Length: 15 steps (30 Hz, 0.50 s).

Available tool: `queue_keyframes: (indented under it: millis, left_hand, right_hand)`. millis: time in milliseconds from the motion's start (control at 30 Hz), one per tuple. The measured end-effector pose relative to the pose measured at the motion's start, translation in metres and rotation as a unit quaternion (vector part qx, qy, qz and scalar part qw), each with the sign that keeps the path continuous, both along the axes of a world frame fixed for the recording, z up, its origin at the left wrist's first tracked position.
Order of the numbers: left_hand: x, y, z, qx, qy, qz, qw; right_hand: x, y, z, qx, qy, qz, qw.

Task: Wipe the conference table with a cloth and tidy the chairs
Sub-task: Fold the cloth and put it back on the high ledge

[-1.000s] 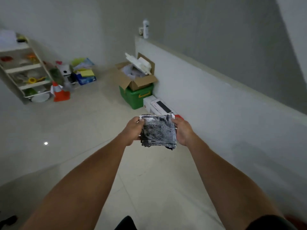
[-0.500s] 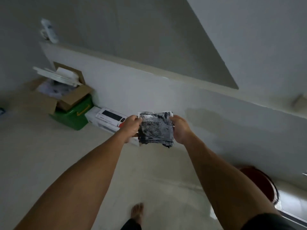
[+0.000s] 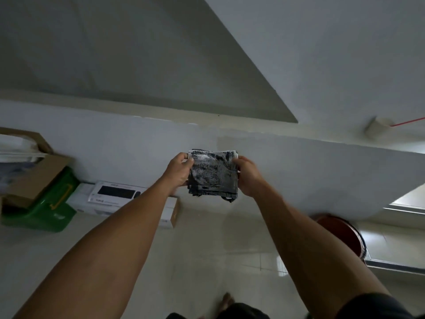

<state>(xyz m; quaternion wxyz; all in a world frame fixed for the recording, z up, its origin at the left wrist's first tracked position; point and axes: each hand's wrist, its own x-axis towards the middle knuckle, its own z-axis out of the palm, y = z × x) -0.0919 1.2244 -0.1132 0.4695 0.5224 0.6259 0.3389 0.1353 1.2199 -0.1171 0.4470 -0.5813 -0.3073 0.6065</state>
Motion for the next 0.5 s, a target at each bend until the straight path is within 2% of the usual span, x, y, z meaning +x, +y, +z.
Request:
queue_keyframes:
  millis: [300, 500]
  left_hand:
    - [0.032, 0.111, -0.003, 0.002, -0.003, -0.014, 1.000]
    - [0.068, 0.199, -0.003, -0.041, -0.033, -0.001, 0.999]
  right_hand:
    - [0.025, 0.098, -0.005, 0.002, 0.008, -0.037, 0.999]
    - [0.061, 0.183, -0.006, -0.004, 0.012, -0.040, 0.999]
